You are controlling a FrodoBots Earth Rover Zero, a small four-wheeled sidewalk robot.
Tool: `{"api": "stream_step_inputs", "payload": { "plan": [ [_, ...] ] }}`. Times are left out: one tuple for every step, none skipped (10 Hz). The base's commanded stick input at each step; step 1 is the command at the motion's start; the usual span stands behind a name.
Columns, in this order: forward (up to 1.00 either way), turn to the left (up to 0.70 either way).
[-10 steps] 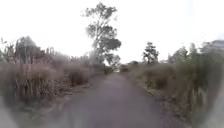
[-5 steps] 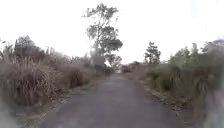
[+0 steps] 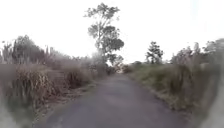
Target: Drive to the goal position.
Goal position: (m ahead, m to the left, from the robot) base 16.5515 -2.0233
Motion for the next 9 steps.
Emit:
{"api": "stream_step_inputs", "payload": {
  "plan": [
    [0.50,0.01],
    [0.50,0.01],
    [0.50,0.01],
    [0.50,0.01],
    [0.50,0.01],
    [0.50,-0.20],
    [0.50,-0.49],
    [0.50,-0.49],
    [0.50,-0.49]
  ]
}}
